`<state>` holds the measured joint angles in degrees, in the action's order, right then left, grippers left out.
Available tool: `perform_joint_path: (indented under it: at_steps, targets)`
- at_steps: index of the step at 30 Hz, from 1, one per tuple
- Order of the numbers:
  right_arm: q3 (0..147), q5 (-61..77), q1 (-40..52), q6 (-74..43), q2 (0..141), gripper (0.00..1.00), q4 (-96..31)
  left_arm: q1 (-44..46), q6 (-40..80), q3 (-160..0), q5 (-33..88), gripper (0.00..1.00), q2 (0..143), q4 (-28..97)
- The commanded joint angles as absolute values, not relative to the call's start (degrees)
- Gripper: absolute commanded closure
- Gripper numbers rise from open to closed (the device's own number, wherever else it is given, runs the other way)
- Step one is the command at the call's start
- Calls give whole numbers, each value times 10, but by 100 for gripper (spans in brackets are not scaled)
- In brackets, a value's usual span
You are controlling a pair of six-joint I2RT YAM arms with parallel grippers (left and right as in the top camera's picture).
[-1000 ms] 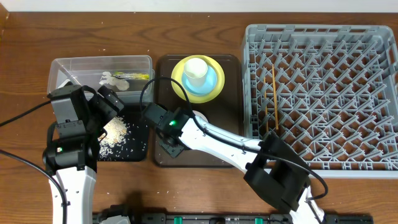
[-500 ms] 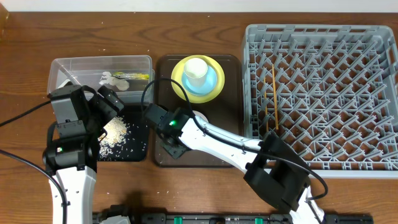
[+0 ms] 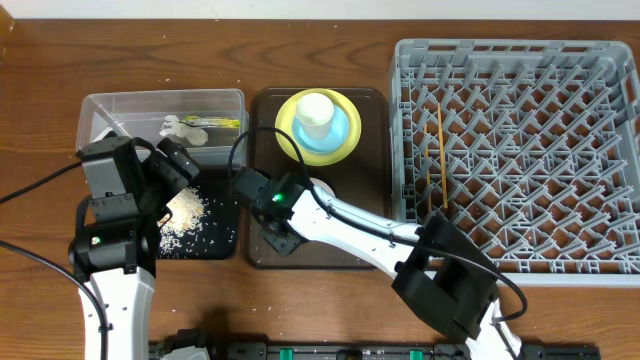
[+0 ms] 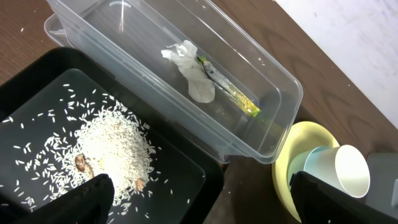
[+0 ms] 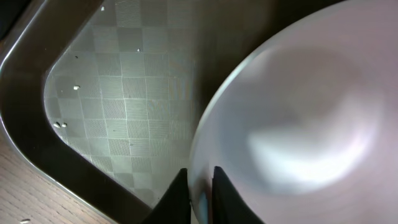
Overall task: Sort waste into correct bins and load items into the dishwasher rack
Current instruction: 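Move the right gripper to the white bowl on the brown tray and grasp its rim, then carry the white bowl with the right gripper to the rack's back edge and release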
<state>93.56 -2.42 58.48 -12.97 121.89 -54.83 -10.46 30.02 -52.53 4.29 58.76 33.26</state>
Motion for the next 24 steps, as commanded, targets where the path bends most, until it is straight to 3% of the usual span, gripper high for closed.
perform_joint_path:
  at_steps: [1,8,10,15,24]
  targets:
    - [936,-30,587,-132,1222,92,-548,-108,299,-538,40,7,588,334]
    - [936,-30,587,-132,1222,91,-557,-107,299,-538,40,6,588,334]
    - [936,-30,587,-132,1222,99,-562,-108,299,-538,40,6,588,334]
    - [941,-7,586,-132,1212,99,-571,-108,299,-538,40,7,588,334]
    - [989,20,549,-126,1109,99,-635,-108,299,-538,40,7,588,334]
